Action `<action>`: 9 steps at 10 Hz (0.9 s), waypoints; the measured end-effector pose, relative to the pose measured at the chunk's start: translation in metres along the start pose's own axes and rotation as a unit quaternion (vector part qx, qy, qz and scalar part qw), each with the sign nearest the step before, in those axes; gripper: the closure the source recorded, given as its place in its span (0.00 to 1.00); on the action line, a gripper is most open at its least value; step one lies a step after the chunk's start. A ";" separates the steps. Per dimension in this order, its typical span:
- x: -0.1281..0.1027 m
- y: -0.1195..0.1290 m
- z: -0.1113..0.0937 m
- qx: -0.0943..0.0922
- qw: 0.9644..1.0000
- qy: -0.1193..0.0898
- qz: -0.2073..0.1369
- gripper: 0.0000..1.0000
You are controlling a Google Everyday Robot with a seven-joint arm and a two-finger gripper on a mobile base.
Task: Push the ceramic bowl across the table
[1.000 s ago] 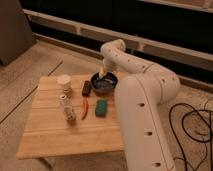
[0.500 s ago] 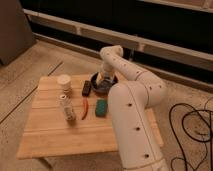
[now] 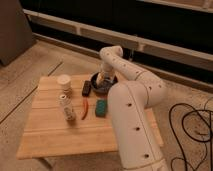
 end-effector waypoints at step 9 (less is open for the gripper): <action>0.034 0.050 -0.021 0.018 0.996 -0.069 0.057 0.35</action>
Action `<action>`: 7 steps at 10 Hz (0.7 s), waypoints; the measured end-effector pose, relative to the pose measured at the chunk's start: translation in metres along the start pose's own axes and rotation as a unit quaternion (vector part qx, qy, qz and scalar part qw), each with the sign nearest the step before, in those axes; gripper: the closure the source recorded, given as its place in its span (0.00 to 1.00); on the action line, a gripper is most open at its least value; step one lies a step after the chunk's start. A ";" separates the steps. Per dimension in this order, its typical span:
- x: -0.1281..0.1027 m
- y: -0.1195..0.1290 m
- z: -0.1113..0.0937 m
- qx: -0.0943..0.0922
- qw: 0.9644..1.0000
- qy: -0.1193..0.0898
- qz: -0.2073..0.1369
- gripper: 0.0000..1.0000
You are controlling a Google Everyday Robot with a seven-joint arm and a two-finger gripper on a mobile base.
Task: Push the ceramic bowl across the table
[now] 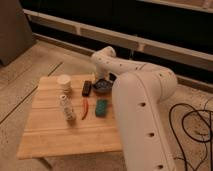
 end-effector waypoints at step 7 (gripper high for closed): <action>0.068 -0.008 -0.004 0.054 0.992 -0.042 0.107 0.35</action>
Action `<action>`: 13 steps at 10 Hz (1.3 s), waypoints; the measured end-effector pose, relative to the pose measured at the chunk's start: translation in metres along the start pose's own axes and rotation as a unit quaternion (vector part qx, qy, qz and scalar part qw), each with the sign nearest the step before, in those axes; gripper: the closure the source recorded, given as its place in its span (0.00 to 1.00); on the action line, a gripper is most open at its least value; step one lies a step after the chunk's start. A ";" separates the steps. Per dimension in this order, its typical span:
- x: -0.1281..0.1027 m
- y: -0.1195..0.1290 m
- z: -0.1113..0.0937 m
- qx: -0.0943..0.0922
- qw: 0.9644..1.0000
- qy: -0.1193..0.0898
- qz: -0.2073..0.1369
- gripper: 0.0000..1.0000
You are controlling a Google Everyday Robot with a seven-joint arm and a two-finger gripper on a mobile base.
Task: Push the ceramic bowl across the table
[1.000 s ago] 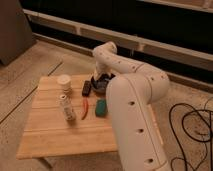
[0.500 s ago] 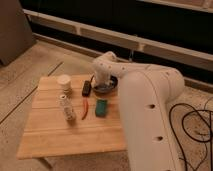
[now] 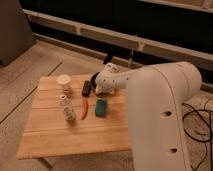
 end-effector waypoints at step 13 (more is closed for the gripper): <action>-0.079 -0.073 0.033 0.046 0.993 0.089 -0.062 0.35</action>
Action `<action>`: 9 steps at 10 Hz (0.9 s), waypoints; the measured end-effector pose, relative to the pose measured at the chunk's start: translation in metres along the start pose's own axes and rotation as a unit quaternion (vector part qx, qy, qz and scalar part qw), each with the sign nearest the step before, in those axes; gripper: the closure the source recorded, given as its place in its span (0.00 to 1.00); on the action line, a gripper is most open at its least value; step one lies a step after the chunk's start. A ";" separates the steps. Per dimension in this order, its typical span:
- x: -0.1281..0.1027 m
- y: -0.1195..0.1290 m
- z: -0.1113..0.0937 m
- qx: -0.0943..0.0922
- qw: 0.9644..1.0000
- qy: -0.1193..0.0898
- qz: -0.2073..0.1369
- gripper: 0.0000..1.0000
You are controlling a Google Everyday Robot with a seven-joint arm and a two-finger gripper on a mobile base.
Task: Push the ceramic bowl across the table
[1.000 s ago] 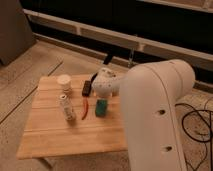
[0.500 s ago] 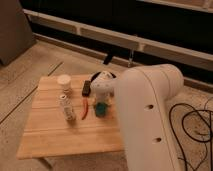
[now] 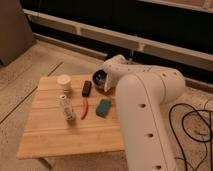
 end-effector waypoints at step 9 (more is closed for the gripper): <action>-0.065 0.047 -0.041 0.064 0.985 -0.120 -0.109 0.35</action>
